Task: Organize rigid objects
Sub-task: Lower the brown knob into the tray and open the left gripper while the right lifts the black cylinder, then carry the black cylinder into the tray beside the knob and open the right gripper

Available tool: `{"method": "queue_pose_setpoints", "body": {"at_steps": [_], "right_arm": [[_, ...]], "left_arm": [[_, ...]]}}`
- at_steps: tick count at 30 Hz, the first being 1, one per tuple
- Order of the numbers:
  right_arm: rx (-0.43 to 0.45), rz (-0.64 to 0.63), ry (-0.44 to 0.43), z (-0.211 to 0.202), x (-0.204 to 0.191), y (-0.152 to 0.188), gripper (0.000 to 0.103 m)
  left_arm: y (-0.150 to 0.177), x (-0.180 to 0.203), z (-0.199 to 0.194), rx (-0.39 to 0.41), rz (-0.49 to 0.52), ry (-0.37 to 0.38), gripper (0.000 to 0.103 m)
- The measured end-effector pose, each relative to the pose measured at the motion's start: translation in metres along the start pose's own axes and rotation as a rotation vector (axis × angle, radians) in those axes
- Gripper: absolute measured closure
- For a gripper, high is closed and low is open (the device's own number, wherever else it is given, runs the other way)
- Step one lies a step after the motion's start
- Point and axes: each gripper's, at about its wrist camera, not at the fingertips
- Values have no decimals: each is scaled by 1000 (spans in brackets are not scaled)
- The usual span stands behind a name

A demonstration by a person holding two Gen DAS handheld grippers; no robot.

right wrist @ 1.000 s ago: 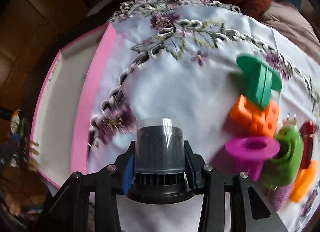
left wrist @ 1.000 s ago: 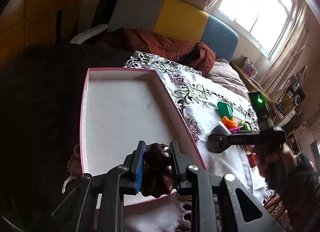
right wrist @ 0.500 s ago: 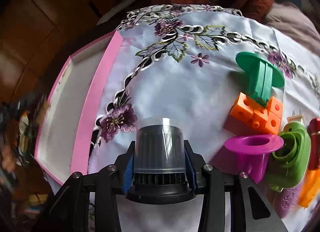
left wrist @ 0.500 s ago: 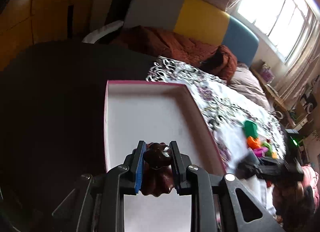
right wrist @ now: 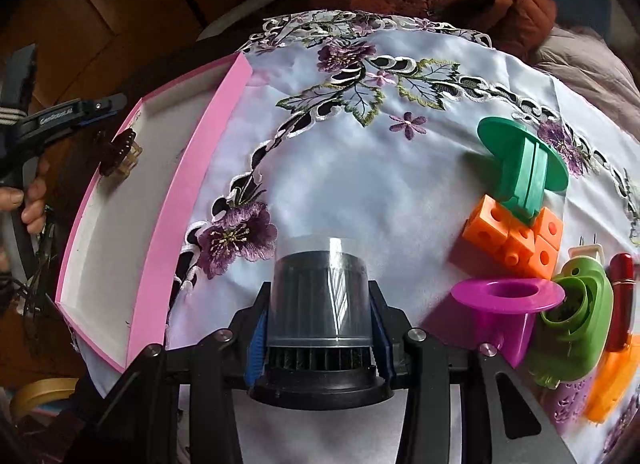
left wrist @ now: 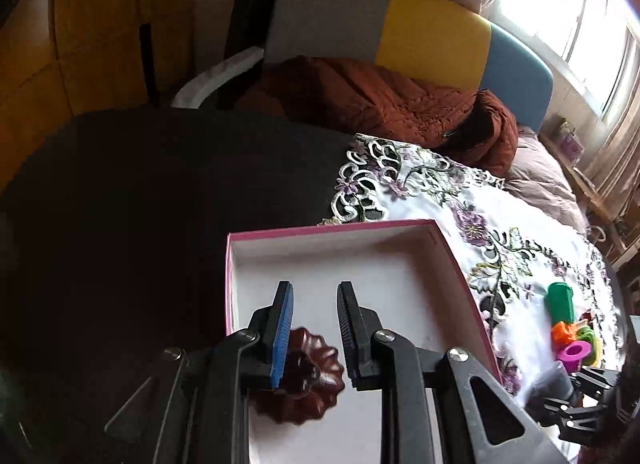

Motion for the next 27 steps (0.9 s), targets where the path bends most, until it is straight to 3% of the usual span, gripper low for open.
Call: {"method": "queue_pose_setpoints", "body": {"at_steps": [3,10,20,27], "right_arm": [[4,-3,6,-1,-1,1,58],[7,-30,31,1,-5,1,58],[29,-95,86,2,-14,3,59],[44,-94,83,2,-14,4,58]], "left_arm": [[3,-9,-16,25,-48,49,77],[34,-25,-66,94,-48,-10,77],[115,-22,-83,33,-35,-80,77],[133,-6,-97,43,-24,-69,77]]}}
Point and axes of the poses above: each gripper's, at about its wrist camera, not at the fingertips, and z roughly the way its jaws point, x to its right, y to its underside, and after that the axes turned 3 degrees about -z, right-handed
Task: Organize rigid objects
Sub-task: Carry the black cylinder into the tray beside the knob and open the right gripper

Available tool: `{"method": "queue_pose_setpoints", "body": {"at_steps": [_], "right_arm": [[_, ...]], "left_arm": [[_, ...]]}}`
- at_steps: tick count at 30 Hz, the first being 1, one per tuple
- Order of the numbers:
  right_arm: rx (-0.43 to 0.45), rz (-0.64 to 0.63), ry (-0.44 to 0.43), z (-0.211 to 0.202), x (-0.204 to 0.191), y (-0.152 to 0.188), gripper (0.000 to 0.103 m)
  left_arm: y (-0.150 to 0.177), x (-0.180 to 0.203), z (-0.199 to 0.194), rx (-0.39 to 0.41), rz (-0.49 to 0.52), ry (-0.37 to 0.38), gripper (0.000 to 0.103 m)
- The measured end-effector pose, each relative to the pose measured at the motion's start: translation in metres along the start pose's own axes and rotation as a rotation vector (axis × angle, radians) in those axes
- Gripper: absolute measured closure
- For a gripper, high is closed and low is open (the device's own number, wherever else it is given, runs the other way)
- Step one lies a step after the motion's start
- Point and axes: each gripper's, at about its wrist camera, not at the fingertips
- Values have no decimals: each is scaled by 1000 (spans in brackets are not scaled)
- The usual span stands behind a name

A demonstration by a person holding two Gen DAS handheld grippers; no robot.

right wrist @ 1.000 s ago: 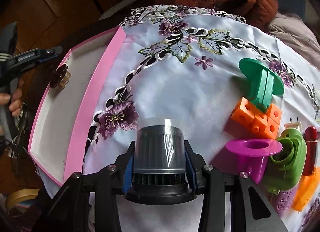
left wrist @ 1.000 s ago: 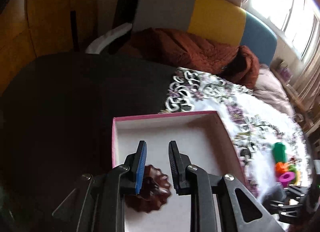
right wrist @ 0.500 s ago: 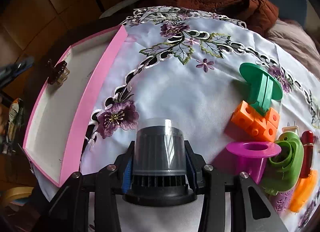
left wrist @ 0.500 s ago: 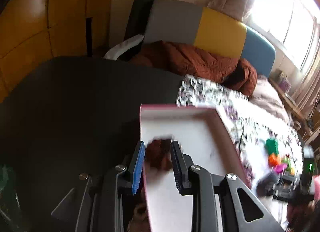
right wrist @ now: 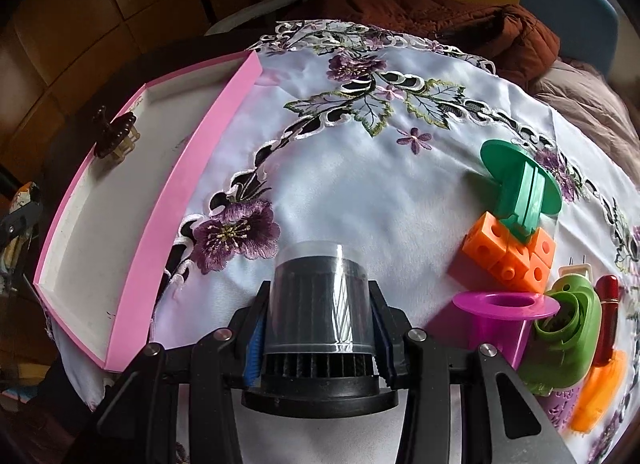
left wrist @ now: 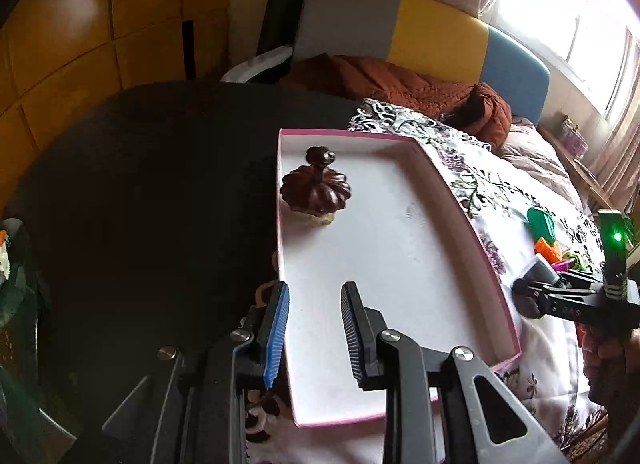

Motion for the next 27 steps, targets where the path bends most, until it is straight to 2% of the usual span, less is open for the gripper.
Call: {"method": "queue_pose_setpoints", "body": {"at_steps": [8,27], "right_arm": [[20,-5,14,0,-3,3,59],[48,91,117,-3,-11,9,59]], "left_arm": [[1,9,-22,48,34,2,77],[15,-6,-28,51,9,41,77]]}}
Point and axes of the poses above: each gripper's, at about its wrist camera, not at the fingertips, and z roughly the way its jaws point, x to its right, y to its underside, and after that the axes turned 3 degrees about -z, right-handed
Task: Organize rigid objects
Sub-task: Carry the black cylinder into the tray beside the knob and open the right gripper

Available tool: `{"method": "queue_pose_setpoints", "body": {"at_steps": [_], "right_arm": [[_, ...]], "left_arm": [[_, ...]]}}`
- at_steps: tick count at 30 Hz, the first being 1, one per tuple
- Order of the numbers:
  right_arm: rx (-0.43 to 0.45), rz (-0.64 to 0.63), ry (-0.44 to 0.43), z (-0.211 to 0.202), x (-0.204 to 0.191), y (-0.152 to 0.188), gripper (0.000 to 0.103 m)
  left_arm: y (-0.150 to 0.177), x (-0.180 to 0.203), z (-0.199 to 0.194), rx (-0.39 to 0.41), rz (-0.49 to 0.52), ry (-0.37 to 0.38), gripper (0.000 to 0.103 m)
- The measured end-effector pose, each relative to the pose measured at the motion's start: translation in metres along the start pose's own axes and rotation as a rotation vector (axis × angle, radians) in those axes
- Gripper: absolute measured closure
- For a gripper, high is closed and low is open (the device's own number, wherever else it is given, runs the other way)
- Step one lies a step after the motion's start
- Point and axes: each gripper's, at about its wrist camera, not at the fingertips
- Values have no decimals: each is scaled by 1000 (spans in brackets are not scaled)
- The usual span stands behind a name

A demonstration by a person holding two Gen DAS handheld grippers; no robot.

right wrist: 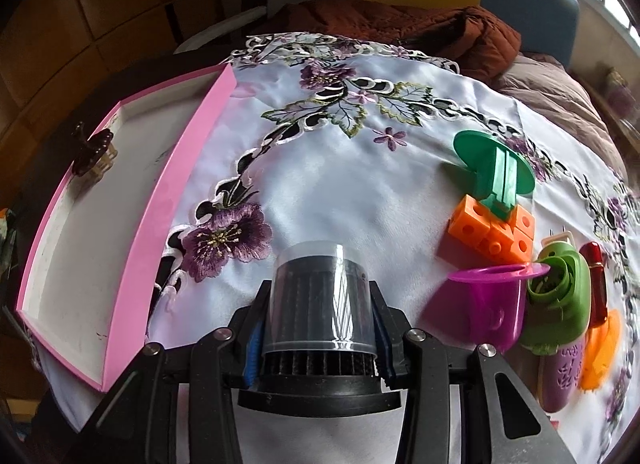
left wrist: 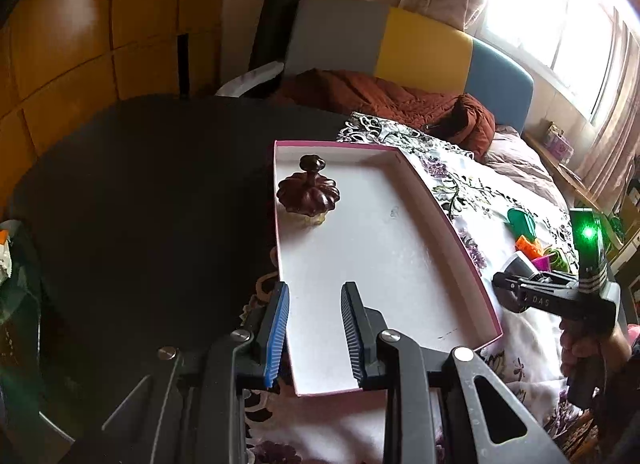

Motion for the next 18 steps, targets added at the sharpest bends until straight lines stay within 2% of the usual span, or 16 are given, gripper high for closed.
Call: {"method": "queue_pose_setpoints", "body": {"at_steps": [9,15,18], "right_arm": [[-34,83,31,-3,-1,-7,60],[33,116,11,-26,-6,-19,60],[77,105,-28,-41,-17,-31,60]], "left_arm": [[5,-8,-2,-6,-15,13,77],[6,-10,1,-9,-22,16,77],[7,-12,3,-13,-27,15,77]]}}
Point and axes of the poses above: each gripper's, at about its wrist camera, not at the fingertips, and z roughly the way its jaws point, x to its right, y to its underside, and after that the axes turned 3 degrees about -z, right-handed
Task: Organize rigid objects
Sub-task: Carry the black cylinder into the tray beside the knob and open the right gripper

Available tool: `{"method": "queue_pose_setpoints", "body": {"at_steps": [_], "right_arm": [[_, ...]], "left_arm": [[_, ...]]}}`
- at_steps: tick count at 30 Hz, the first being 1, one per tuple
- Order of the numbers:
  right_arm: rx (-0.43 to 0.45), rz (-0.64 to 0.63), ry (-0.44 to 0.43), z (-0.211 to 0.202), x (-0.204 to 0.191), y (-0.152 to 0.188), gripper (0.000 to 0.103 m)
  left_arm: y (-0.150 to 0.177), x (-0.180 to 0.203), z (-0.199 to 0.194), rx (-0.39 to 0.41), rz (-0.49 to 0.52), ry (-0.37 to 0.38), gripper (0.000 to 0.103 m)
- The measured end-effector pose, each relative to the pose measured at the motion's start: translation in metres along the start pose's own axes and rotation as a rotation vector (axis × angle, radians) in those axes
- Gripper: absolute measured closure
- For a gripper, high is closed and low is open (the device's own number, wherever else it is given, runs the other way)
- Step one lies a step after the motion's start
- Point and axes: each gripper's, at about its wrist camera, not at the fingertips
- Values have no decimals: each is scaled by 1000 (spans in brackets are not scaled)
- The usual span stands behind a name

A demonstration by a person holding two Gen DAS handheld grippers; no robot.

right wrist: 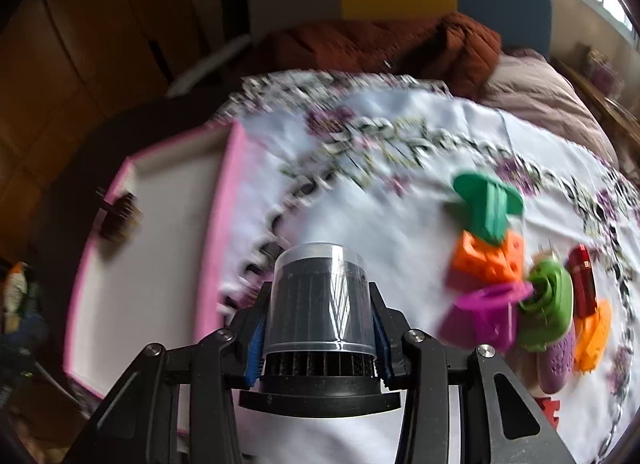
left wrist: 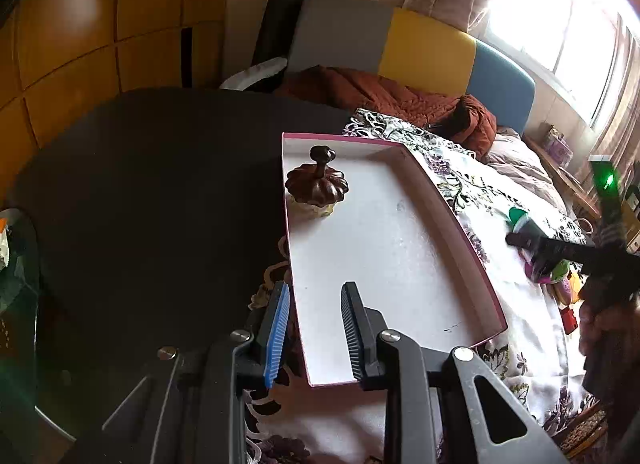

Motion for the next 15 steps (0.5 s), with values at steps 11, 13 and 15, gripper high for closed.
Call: {"method": "queue_pose_setpoints", "body": {"at_steps": [11,13,15], "right_arm": [[-15,-129,-165,23,-99,-45,60],[-34,-130,-166,36,-111,-50,60],[-55,-123,-160,55,-127,-60,60]], "left_arm": [[0,-21,2,-4,-46,-27,77],[0,-25,1,-5,-56,-30,77],[-1,-27,1,-3,-65,-32,77]]}}
Point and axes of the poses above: each gripper's, at about its wrist camera, not at the fingertips, and z roughly the way its jaws point, x to its right, y to its underside, and after that the axes turned 3 degrees about -z, right-handed
